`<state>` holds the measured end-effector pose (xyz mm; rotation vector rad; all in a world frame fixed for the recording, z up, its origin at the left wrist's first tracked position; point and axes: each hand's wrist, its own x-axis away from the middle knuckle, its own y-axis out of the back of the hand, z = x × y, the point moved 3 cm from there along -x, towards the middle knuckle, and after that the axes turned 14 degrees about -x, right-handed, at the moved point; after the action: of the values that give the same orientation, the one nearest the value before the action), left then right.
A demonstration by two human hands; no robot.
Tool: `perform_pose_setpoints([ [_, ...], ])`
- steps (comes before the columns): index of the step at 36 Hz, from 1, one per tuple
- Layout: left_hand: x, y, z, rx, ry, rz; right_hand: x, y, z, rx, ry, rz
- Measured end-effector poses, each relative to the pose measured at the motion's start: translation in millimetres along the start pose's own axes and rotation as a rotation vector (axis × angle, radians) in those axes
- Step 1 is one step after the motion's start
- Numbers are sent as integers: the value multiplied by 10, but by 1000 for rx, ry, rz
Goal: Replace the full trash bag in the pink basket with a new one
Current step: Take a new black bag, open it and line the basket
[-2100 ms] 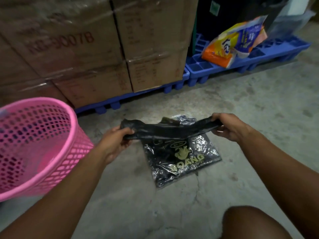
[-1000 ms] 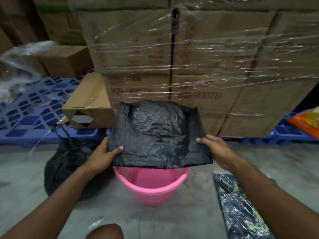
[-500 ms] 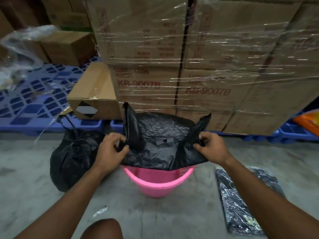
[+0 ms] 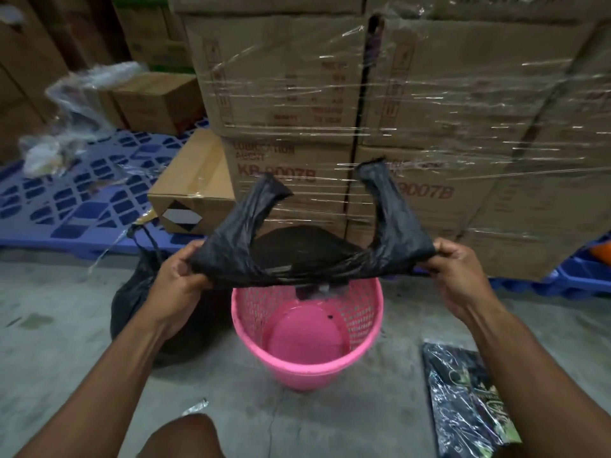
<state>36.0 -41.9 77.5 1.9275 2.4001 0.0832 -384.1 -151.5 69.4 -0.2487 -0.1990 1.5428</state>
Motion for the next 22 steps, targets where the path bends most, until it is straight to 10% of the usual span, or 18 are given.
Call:
perform_pose_setpoints([
  [6,138,-112,31,-110,70,414,72,39,13,167,57,85],
  [16,53,-260,-137,-160,-106,-81,261,315,-92,448,-3,97],
  [22,14,-411,-259,-96,-72,-146,296,73,422,515,336,-19],
])
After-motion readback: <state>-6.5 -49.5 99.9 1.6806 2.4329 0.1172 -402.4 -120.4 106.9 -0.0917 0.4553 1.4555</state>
